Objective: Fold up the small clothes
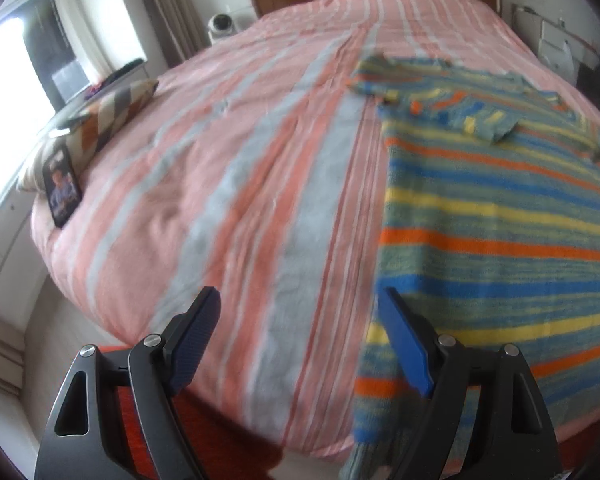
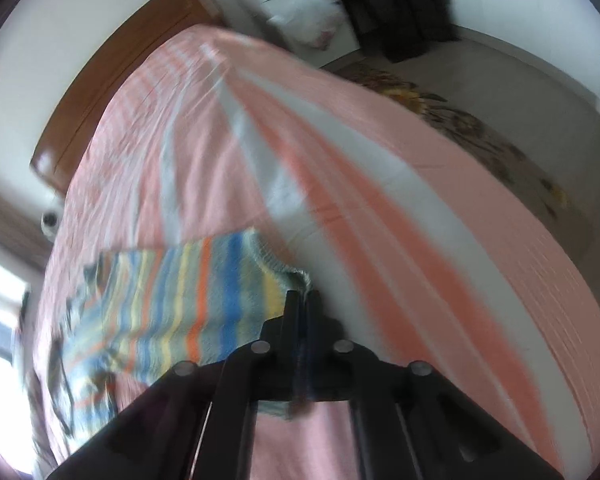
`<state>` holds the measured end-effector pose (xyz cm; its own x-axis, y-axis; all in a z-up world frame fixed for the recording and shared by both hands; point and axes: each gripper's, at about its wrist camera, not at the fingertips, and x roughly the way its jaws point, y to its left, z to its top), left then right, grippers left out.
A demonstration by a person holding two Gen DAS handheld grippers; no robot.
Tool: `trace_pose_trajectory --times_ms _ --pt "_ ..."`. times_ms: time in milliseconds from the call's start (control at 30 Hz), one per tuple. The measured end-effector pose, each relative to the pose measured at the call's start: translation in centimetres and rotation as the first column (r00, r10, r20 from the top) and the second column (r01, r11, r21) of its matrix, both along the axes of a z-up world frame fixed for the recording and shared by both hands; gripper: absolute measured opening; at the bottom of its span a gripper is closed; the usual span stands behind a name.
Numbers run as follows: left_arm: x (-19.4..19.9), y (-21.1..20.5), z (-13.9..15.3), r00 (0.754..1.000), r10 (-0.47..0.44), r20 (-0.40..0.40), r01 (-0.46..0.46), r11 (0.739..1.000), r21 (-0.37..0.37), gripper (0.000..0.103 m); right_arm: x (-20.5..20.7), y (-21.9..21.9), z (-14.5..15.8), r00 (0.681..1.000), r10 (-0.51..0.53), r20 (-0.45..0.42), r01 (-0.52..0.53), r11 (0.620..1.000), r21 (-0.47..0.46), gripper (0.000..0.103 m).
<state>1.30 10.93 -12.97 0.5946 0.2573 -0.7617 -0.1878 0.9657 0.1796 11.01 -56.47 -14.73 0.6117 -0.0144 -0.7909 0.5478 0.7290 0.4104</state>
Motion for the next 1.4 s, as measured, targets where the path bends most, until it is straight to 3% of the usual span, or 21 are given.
trace_pose_trajectory --times_ms 67,133,200,233,300,367,467,533,567,600,633,667,700,733,833,900,933,967,1033,1233,1400 --pt "0.1 -0.3 2.5 0.998 -0.038 0.048 0.039 0.999 -0.009 0.083 -1.1 -0.8 0.3 0.999 -0.035 0.003 0.035 0.999 -0.003 0.008" --pt "1.5 -1.2 4.9 0.991 -0.104 0.088 0.105 0.994 -0.015 0.085 -2.2 -1.1 0.8 0.998 -0.068 -0.012 0.068 0.997 -0.032 0.038" --pt "4.0 -3.1 6.9 0.971 -0.211 0.114 0.213 0.977 -0.002 0.091 -4.1 -0.7 1.9 0.996 -0.090 -0.001 0.089 0.993 -0.082 0.052" --pt "5.5 -4.4 7.4 0.954 -0.283 0.100 0.284 0.959 0.012 0.091 -5.4 0.0 2.7 0.996 -0.081 0.023 0.083 0.991 -0.108 0.052" --pt "9.0 -7.8 7.0 0.889 -0.455 0.048 0.453 0.891 0.034 0.091 -6.8 1.4 3.5 0.998 -0.030 0.048 0.036 0.992 -0.124 0.052" --pt "11.7 -10.2 5.0 0.828 -0.560 -0.027 0.561 0.825 0.066 0.091 -8.5 3.5 3.9 0.997 0.040 0.063 -0.032 0.991 -0.127 0.052" --pt "15.6 -12.4 0.5 0.771 -0.613 -0.173 0.634 0.764 0.120 0.085 -10.9 7.6 3.4 0.987 0.139 0.075 -0.130 0.985 -0.116 0.052" --pt "16.9 -12.3 -1.7 0.755 -0.615 -0.227 0.647 0.755 0.104 0.079 -12.3 10.1 2.9 0.980 0.179 0.082 -0.168 0.979 -0.117 0.052" --pt "17.2 -11.9 -1.8 0.759 -0.615 -0.216 0.639 0.766 0.065 0.061 -13.1 11.2 2.7 0.977 0.192 0.088 -0.181 0.976 -0.120 0.052" --pt "17.7 -11.4 -1.6 0.775 -0.599 -0.204 0.614 0.789 0.015 0.020 -13.9 12.3 2.4 0.975 0.201 0.097 -0.189 0.974 -0.125 0.052" --pt "18.4 -10.3 -1.0 0.820 -0.538 -0.198 0.544 0.839 -0.024 0.009 -14.5 13.3 2.2 0.972 0.207 0.108 -0.193 0.973 -0.130 0.052" --pt "18.8 -9.1 0.0 0.859 -0.486 -0.161 0.486 0.873 -0.043 0.009 -15.3 14.3 1.9 0.970 0.213 0.120 -0.196 0.971 -0.137 0.052" --pt "18.9 -7.8 1.1 0.883 -0.455 -0.118 0.449 0.890 -0.072 0.008 -15.7 15.1 1.7 0.967 0.219 0.127 -0.201 0.969 -0.141 0.052" --pt "19.2 -5.1 2.6 0.926 -0.372 -0.058 0.364 0.924 -0.118 0.008 -16.2 15.9 1.6 0.964 0.229 0.133 -0.209 0.967 -0.148 0.052" --pt "19.6 3.3 5.2 0.996 -0.080 0.037 0.086 0.969 -0.232 0.008 -16.0 17.7 1.3 0.951 0.285 0.122 -0.259 0.946 -0.193 0.052" --pt "19.2 10.1 5.2 0.985 0.168 0.032 -0.150 0.940 -0.307 0.008 -16.0 18.4 1.3 0.946 0.303 0.114 -0.274 0.937 -0.218 0.052" --pt "18.8 13.6 4.5 0.959 0.282 0.005 -0.264 0.904 -0.336 0.008 -15.8 18.6 1.2 0.943 0.313 0.117 -0.283 0.934 -0.217 0.052" --pt "18.6 15.5 3.8 0.943 0.331 -0.021 -0.316 0.880 -0.354 0.008 -15.8 18.7 1.0 0.941 0.316 0.118 -0.287 0.934 -0.212 0.052" --pt "18.3 18.1 1.8 0.922 0.379 -0.082 -0.380 0.842 -0.383 0.008 -15.5 18.9 0.5 0.941 0.320 0.115 -0.293 0.935 -0.199 0.052" --pt "18.8 18.2 -1.4 0.913 0.383 -0.142 -0.408 0.834 -0.371 0.008 -14.9 19.8 -0.5 0.934 0.350 0.071 -0.326 0.917 -0.232 0.052" --pt "17.2 20.7 -1.8 0.894 0.426 -0.141 -0.443 0.783 -0.437 0.018 -15.1 19.9 -0.9 0.932 0.356 0.064 -0.333 0.913 -0.238 0.052"
